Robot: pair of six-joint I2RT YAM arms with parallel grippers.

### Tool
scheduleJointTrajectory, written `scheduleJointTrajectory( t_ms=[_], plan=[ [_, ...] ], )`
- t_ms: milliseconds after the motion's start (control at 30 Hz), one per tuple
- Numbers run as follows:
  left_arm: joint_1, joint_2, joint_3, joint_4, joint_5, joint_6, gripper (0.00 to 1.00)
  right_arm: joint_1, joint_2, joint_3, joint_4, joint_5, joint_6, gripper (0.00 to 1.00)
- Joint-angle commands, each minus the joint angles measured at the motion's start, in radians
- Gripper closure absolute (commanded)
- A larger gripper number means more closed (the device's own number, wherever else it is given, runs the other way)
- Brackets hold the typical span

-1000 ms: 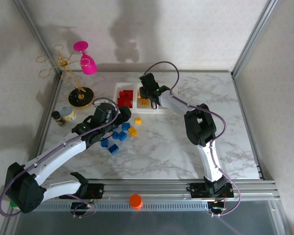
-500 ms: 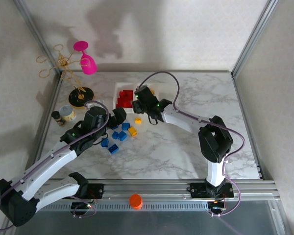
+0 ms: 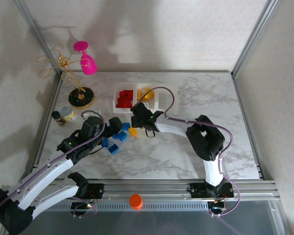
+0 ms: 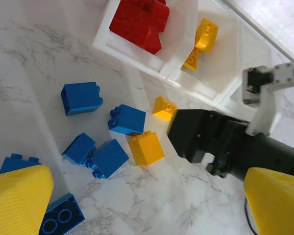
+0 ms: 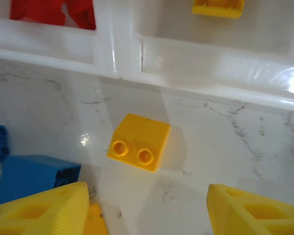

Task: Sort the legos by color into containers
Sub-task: Pick up the lego from the center of the table.

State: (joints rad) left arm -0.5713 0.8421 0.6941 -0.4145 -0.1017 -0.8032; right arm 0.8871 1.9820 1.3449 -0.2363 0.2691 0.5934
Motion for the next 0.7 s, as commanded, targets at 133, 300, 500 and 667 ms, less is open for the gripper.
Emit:
scheduleJointTrajectory(
  t_ms=[133,300,500,667],
  plan=[
    [0.01,-0.013,-0.015,-0.011,-0.026,-0.013,0.0,0.009,0.099,0.094,0.011,0.064,0.087,0.38],
    [0.011,0.0,-0.017,-0.001,-0.021,-0.007,0.0,0.008,0.151,0.133,-0.003,0.08,0.087,0.44],
    [0.011,0.003,-0.018,0.002,-0.016,0.002,0.0,0.009,0.17,0.15,-0.028,0.104,0.057,0.56],
    [0.009,-0.001,-0.022,0.0,-0.01,-0.002,0.0,0.01,0.136,0.121,-0.026,0.102,0.047,0.64]
  ],
)
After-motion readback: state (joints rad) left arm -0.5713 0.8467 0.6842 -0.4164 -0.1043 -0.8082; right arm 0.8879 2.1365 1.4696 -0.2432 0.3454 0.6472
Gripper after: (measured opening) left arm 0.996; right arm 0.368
